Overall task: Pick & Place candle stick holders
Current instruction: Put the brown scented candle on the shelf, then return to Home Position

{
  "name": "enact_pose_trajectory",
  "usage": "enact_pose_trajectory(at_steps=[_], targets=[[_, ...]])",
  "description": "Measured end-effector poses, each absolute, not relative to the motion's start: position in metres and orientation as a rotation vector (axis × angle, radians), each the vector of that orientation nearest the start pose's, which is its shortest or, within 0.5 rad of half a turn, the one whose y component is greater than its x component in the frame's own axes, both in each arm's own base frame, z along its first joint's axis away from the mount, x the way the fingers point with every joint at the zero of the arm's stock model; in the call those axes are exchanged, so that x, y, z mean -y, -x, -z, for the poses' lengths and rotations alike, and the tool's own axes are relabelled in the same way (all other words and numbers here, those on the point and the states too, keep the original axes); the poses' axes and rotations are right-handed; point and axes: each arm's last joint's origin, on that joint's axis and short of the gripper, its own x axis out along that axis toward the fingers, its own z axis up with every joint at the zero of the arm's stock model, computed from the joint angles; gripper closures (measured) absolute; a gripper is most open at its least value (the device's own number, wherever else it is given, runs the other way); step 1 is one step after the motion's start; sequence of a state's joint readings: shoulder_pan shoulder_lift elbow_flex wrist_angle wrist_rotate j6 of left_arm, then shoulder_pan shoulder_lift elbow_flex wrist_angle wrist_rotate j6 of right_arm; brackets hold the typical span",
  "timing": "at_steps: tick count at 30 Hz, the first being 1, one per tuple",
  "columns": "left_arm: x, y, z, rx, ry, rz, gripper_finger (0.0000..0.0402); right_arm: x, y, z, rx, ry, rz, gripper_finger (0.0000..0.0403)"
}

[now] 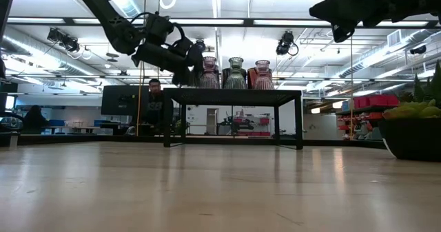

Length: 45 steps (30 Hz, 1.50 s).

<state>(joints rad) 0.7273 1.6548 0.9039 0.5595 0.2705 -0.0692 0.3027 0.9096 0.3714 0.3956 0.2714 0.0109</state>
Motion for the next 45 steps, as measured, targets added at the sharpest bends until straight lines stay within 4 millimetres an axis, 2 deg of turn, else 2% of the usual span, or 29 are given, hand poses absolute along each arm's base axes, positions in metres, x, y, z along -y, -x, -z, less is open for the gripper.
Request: enact_pose_trajectory(at_steps=[5,16,20,25,28,32,35,40,45], targets=[[-0.228,-0.268,-0.236,-0.125,0.15,-0.437,0.0002,-0.05,-0.187,-0.224,-0.137,0.029,-0.03,0.0395],[-0.228,-0.267,-0.24,-0.108,0.143,-0.443,0.0002,-0.05,-0.187,-0.224,-0.137,0.026,-0.03,0.0395],[-0.226,-0.261,-0.252,-0.073,0.119,-0.451,0.0002,-0.05,-0.187,-0.224,-0.137,0.026,-0.03,0.0395],[-0.217,-0.251,-0.278,0.002,0.102,-0.445,0.0002,-0.05,-0.187,-0.225,-0.128,0.043,-0.028,0.0395],[-0.209,-0.246,-0.29,0.013,0.095,-0.353,0.0002,-0.048,-0.188,-0.229,-0.093,0.091,0.024,0.0395],[-0.192,-0.241,-0.302,-0.006,0.103,-0.124,0.0002,-0.036,-0.19,-0.232,-0.065,0.128,0.161,0.0395],[-0.172,-0.235,-0.305,-0.09,0.142,0.043,0.0002,-0.019,-0.191,-0.235,-0.06,0.144,0.197,0.0395],[-0.131,-0.225,-0.298,-0.23,0.12,0.017,0.0003,0.019,-0.18,-0.245,-0.014,0.139,0.243,0.0395],[-0.079,-0.215,-0.274,-0.245,0.073,0.008,0.0003,0.046,-0.168,-0.246,-0.036,0.094,0.255,0.0395]])
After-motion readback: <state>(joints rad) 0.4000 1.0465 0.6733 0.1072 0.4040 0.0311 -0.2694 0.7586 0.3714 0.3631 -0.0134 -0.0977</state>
